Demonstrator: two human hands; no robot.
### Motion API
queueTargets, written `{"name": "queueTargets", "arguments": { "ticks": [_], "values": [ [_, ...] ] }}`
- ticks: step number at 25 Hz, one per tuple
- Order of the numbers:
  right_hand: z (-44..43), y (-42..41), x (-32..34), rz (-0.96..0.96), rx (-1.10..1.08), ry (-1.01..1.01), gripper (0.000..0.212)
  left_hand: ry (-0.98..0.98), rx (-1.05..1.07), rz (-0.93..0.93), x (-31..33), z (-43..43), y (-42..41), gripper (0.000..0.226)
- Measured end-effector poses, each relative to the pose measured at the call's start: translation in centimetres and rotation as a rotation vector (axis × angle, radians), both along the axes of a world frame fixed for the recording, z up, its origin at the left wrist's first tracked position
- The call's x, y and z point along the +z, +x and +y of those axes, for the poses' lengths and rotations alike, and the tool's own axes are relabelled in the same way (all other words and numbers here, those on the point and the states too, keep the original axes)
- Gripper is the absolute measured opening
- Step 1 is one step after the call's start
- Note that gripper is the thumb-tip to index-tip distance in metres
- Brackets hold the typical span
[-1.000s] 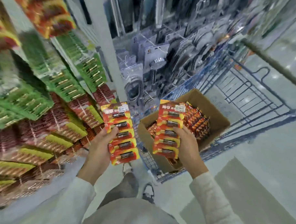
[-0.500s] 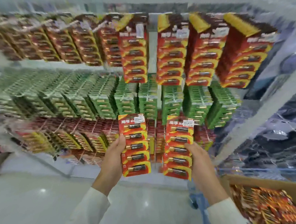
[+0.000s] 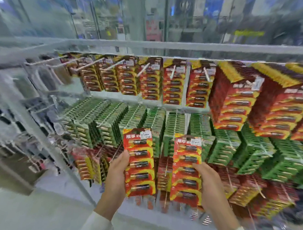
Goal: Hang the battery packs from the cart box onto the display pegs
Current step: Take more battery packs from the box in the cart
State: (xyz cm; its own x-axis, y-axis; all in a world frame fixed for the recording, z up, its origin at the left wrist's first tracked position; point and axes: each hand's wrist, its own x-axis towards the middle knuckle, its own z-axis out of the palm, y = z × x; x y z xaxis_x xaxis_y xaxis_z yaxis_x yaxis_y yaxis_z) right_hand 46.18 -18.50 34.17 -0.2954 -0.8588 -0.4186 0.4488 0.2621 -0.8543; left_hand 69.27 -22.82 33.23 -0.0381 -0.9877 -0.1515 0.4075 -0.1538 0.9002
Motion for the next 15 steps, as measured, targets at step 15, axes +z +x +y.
{"name": "queueTargets", "arguments": {
  "ticks": [15],
  "values": [
    [-9.0,0.9,3.5,-0.025,0.009,-0.063,0.015,-0.170,0.070,-0.100,11.1,-12.1,0.3,0.039]
  ]
}}
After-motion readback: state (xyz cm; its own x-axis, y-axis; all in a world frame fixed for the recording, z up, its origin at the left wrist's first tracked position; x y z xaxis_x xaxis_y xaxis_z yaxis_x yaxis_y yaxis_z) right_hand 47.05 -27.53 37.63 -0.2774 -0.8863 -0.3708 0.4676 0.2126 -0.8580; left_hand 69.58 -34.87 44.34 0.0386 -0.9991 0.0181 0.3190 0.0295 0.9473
